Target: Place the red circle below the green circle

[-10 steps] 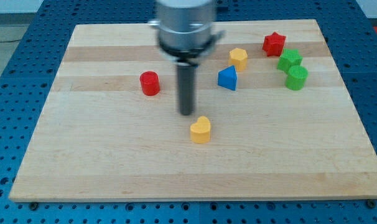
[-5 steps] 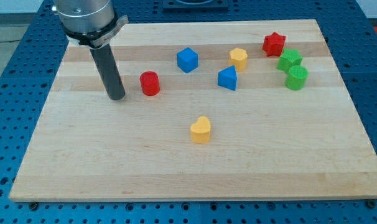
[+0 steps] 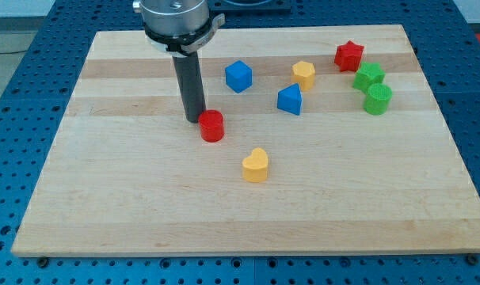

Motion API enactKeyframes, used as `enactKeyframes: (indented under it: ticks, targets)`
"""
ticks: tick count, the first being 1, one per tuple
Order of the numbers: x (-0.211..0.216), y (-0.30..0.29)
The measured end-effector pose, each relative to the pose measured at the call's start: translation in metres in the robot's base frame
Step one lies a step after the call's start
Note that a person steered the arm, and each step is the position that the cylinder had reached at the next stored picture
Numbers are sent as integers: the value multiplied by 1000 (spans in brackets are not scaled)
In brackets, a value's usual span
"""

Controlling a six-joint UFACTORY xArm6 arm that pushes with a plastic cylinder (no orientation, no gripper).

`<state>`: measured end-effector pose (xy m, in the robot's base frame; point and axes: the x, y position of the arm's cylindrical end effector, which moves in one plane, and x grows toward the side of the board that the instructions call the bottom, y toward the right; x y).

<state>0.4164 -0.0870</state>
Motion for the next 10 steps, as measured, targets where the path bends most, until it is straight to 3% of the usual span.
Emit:
enactKeyframes:
  ticks: [2,3,5,8,10]
  targets:
    - [37,-12]
    - [41,12]
    - [16,26]
    - [10,86]
    - [10,86]
